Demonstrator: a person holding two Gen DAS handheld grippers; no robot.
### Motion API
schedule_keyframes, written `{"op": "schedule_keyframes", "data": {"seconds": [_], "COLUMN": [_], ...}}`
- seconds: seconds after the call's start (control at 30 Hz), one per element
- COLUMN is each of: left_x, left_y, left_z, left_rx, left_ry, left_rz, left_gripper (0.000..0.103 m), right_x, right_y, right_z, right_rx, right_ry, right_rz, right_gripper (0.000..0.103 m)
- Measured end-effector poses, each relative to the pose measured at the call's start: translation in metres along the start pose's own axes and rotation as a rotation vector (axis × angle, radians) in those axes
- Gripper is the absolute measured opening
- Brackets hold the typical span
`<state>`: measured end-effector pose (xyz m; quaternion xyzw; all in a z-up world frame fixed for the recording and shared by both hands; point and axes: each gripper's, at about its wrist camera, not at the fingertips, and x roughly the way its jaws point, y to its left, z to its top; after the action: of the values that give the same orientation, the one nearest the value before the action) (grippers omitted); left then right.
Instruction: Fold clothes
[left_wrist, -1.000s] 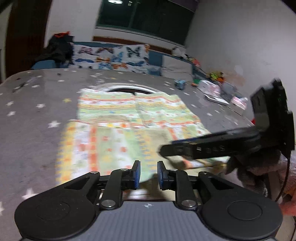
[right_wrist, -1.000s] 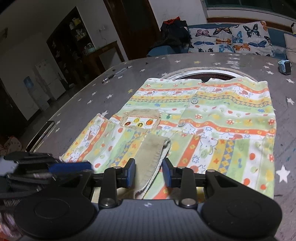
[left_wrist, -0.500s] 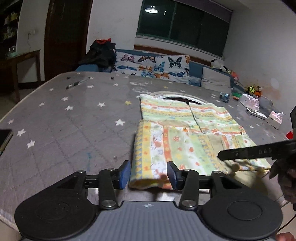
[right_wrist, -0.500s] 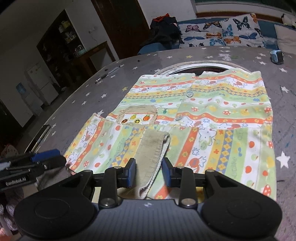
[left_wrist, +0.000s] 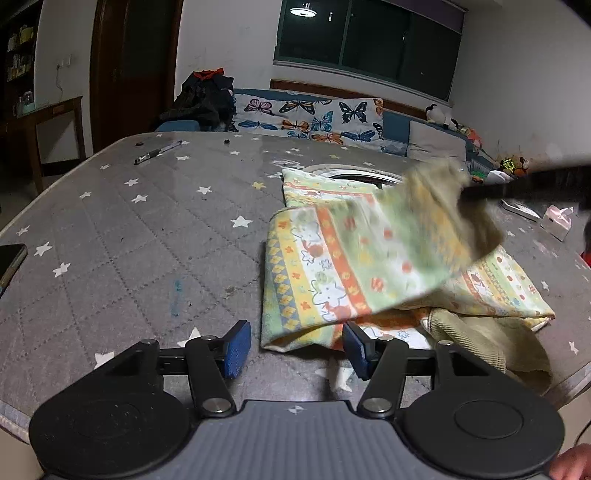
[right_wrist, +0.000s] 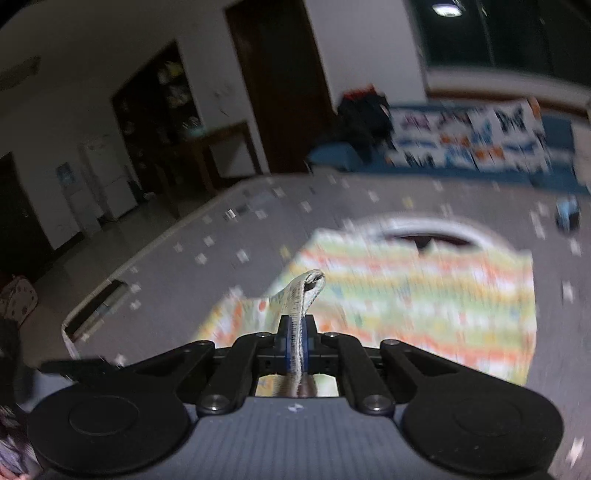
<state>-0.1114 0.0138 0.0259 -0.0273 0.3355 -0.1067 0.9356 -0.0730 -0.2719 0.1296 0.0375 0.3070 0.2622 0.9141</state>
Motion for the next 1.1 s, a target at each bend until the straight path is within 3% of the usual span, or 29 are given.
{"op": "schedule_keyframes", "data": {"seconds": [0.3, 0.5, 0.7, 0.83, 1.1], "left_x": [0.011, 0.011, 0.009, 0.009, 0.004], "left_y": [-0.002, 0.000, -0.005, -0.008, -0.006], "left_z": [0.002, 0.003, 0.001, 0.001, 0.000], "left_rx": [-0.001, -0.012, 0.006, 0.018, 0.042], "left_ry": [0.007, 0.007, 0.006, 0.010, 0.040], "left_rz": [0.045, 0.063, 0.069, 0.079, 0.073], "left_gripper": [0.058, 0.056, 0.047, 0.047, 0.048], "right_x": [-0.016, -0.033, -0.032, -0.026, 0.007], "right_y": [0.046, 0.045, 0.004, -0.026, -0.075], "right_z": [0.058, 0.072, 0.043, 0.017, -0.055], "right_rx": [-0.170, -0.192, -0.091, -0.017, 0.120], "right_ry": [-0.113, -0.167, -0.091, -0.030, 0.136], "right_rz": [0.050, -0.003, -0.105, -0.183, -0.243], "right_gripper": [0.004, 0.004, 0.004, 0.004, 0.005]}}
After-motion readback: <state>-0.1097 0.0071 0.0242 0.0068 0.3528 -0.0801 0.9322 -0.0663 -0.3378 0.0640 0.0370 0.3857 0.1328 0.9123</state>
